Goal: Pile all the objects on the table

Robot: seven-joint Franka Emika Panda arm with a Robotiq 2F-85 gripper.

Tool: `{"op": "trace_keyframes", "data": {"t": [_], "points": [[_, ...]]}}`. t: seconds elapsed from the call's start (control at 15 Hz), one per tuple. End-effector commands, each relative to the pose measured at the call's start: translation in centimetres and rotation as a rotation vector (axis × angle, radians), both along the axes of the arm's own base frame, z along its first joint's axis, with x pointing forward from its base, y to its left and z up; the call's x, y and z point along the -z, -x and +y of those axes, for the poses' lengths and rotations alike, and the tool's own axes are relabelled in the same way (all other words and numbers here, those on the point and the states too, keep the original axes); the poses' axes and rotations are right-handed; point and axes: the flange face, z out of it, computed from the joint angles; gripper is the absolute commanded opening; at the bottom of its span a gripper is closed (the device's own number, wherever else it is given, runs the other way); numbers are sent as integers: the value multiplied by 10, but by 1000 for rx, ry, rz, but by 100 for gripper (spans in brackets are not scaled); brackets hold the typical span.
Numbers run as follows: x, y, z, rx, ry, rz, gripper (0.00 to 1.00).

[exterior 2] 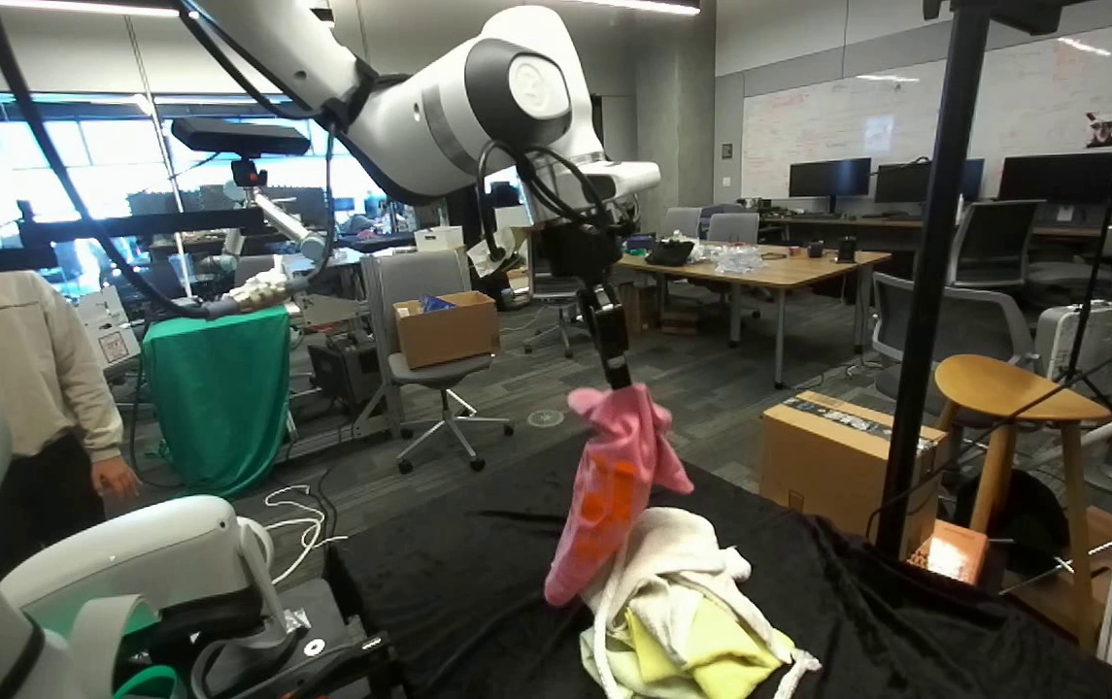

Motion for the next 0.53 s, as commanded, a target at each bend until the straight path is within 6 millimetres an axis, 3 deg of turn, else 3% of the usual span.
{"op": "trace_keyframes", "data": {"t": [0.0, 0.33, 0.47], "points": [[-1, 0, 5, -4, 7, 22, 55], [11, 6, 10, -19, 10, 70, 93], [13, 12, 16, -81, -1, 87, 100]]}}
